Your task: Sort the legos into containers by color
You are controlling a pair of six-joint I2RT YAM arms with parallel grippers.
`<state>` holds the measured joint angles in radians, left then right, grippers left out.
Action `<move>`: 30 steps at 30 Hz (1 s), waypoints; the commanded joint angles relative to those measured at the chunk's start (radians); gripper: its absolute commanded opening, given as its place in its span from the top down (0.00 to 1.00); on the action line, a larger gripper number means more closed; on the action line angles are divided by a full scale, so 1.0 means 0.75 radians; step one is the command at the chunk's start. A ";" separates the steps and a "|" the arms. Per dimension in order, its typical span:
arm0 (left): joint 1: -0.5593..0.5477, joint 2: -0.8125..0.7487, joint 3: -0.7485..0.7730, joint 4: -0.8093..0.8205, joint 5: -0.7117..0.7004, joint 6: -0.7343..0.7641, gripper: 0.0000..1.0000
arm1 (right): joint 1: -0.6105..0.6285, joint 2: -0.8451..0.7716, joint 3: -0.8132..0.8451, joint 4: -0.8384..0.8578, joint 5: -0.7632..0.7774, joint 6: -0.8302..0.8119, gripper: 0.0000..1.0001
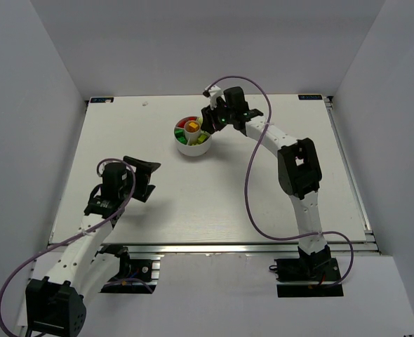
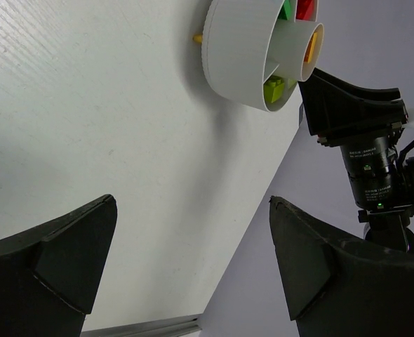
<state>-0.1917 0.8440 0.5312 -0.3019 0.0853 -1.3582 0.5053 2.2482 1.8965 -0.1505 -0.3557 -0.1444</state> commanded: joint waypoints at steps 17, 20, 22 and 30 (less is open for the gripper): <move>0.008 -0.076 0.091 0.026 -0.044 0.248 0.02 | -0.040 -0.312 -0.156 0.141 -0.084 -0.081 0.11; 0.008 -0.105 0.146 0.071 -0.052 0.363 0.02 | -0.050 -0.469 -0.289 0.176 -0.058 -0.153 0.11; 0.008 -0.107 0.175 0.092 -0.056 0.430 0.02 | -0.054 -0.555 -0.428 0.252 -0.009 -0.161 0.11; 0.008 -0.105 0.300 0.118 -0.040 0.643 0.02 | -0.072 -0.807 -0.551 -0.126 0.004 -0.165 0.10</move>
<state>-0.1917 0.7815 0.7021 -0.2249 0.0616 -0.9810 0.4603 1.6623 1.4841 -0.0940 -0.3309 -0.2447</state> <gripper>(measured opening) 0.982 0.895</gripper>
